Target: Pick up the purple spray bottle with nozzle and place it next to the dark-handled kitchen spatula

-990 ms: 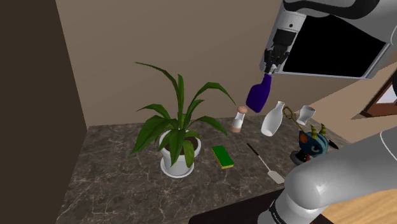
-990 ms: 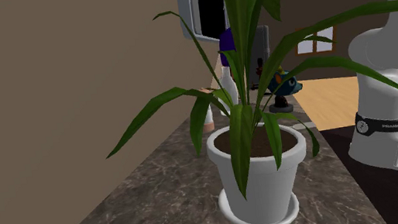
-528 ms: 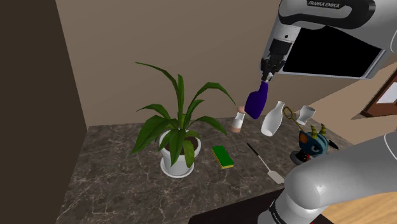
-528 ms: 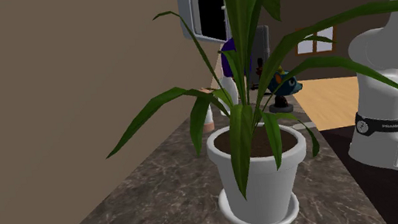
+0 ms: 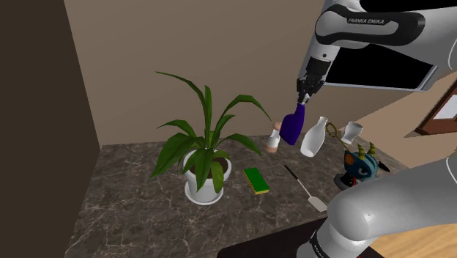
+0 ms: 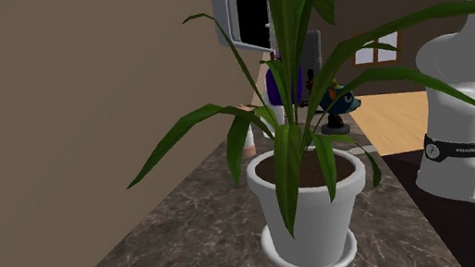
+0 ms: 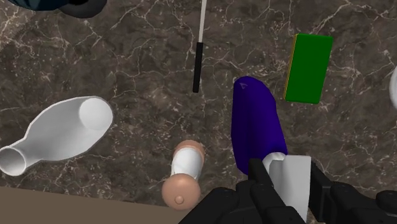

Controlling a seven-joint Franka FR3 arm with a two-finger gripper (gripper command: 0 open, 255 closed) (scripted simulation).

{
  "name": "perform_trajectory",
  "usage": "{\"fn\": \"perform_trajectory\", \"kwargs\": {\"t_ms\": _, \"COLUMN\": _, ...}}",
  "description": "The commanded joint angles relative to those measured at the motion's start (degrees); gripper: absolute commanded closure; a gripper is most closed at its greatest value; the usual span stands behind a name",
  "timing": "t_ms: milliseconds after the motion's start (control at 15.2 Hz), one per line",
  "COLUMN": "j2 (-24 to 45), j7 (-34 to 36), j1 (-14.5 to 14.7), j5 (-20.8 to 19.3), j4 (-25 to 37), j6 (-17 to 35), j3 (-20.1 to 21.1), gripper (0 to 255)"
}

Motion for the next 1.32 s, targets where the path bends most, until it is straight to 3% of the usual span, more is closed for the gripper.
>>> {"fn": "perform_trajectory", "kwargs": {"t_ms": 0, "j2": 0.0, "j7": 0.0, "j1": 0.0, "j5": -0.1, "j4": -1.6, "j6": 1.6, "j3": -0.1, "gripper": 255}}
{"fn": "perform_trajectory", "kwargs": {"t_ms": 1254, "j2": -0.3, "j7": 0.3, "j1": -0.6, "j5": -1.0, "j4": -16.4, "j6": 16.2, "j3": -1.2, "gripper": 255}}
